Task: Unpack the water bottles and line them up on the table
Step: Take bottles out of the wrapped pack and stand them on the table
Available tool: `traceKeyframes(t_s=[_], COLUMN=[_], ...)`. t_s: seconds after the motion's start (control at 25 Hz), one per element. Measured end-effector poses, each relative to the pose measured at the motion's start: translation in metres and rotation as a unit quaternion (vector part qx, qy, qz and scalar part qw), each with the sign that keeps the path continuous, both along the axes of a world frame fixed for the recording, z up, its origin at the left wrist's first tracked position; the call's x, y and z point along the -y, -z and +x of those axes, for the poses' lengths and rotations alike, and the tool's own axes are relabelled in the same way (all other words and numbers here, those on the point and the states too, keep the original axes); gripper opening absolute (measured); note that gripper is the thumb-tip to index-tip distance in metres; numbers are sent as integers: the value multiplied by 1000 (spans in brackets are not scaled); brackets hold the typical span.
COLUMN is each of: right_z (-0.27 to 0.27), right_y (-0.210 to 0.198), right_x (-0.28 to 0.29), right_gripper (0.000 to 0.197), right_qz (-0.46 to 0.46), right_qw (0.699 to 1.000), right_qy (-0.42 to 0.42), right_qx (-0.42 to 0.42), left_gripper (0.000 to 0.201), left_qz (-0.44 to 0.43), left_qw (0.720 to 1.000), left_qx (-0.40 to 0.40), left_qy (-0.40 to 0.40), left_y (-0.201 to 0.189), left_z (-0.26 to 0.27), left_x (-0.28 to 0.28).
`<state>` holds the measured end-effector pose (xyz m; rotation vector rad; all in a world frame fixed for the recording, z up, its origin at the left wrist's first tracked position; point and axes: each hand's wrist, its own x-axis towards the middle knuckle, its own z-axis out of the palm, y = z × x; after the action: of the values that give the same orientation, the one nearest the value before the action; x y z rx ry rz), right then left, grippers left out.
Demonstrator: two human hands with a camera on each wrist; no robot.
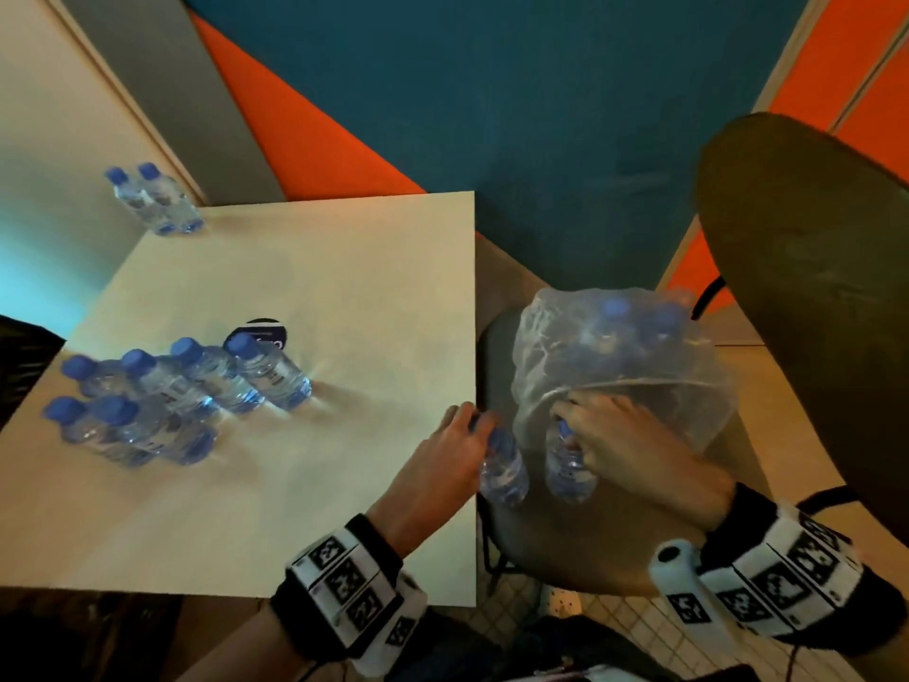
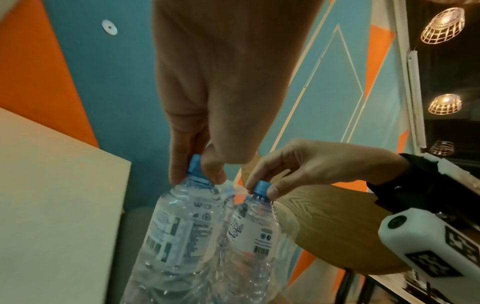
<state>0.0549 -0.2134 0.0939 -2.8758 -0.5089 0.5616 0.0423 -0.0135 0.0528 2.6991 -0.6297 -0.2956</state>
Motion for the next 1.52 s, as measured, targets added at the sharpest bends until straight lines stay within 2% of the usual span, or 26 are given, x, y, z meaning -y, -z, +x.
traceKeyframes(t_s=[0.12,0.32,0.48,0.6,0.68,0.8,0.92,1.2,1.4,1.52], right_z=[11,35,56,69,75,83,90,89,83,81], right_y=[-1,8,5,1,-1,1,8,18,21,20], right_x=[-48,-143,-218,-267,-293,-325,-346,-360,-362,-356], right_gripper=[30,31,19,13,6,18,17,7,21,24], right_qz=[19,64,87,96,96,81,61,44,26,25], right_qw=[997,986,975,966,963,960,958,959,955,955], right_qy=[-67,-142,-194,-229,-245,-260,-275,-270,-281,-280], right_qx=[21,56,65,66,64,62,60,71,92,94], left_gripper=[49,52,50,43,40,38,39,42,42,51], left_qz=[4,39,77,91,92,91,89,95,106,114], left_qw=[999,990,977,969,967,964,964,959,958,958], left_qx=[36,45,66,65,68,69,71,86,99,105], left_qy=[-39,-131,-188,-218,-228,-239,-241,-251,-246,-241], left_y=[-4,-2,6,7,7,9,16,24,25,28], left_z=[-6,-3,11,25,35,46,52,51,51,48], left_x=[-59,-160,-239,-275,-289,-305,-316,-316,-313,-309])
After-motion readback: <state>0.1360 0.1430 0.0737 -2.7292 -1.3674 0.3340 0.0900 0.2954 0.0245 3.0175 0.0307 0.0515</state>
